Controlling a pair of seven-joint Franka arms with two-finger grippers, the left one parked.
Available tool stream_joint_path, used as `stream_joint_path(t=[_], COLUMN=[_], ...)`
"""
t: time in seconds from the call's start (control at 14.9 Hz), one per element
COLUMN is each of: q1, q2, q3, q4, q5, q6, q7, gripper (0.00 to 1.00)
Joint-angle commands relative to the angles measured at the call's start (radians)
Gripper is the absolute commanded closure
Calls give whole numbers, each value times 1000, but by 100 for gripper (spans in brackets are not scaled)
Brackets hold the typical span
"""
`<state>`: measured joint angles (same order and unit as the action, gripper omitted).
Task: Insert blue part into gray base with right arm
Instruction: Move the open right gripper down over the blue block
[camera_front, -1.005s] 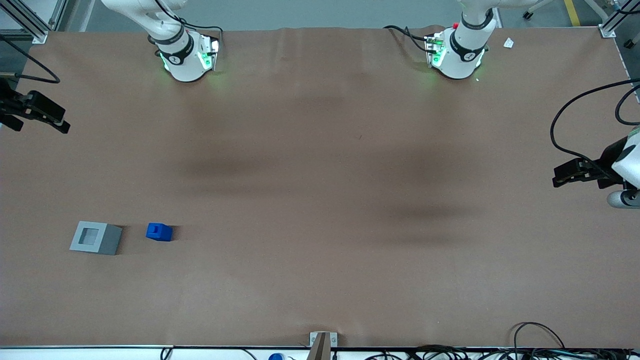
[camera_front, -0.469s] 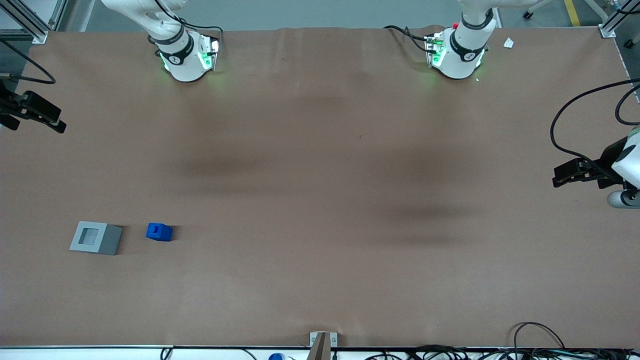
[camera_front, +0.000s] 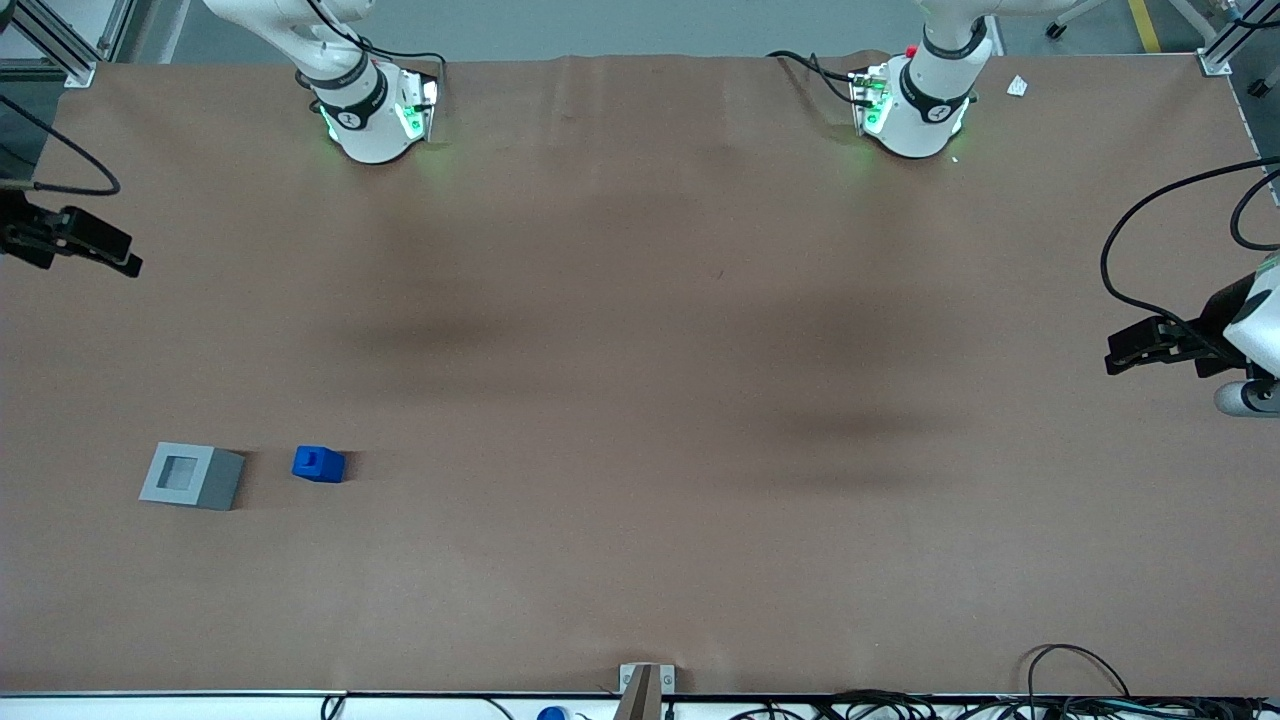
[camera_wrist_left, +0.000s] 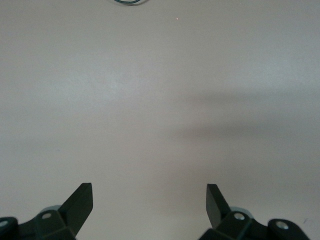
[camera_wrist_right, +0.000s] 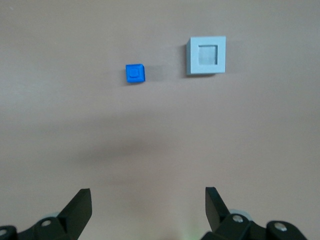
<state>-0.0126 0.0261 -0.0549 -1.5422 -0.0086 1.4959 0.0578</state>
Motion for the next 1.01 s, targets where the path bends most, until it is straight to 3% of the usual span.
stream_joint_path(t=[0.0,0.34,0.74,0.94], q1=[-9,-1,54,86], q2=[47,158,242,293], q3=[9,9,10,10], q4=[-9,-47,-271,-262], q5=[2,2,2,1], q6=[-7,131,499,538], q7=[57,63,105,117], gripper=[0,0,0,0])
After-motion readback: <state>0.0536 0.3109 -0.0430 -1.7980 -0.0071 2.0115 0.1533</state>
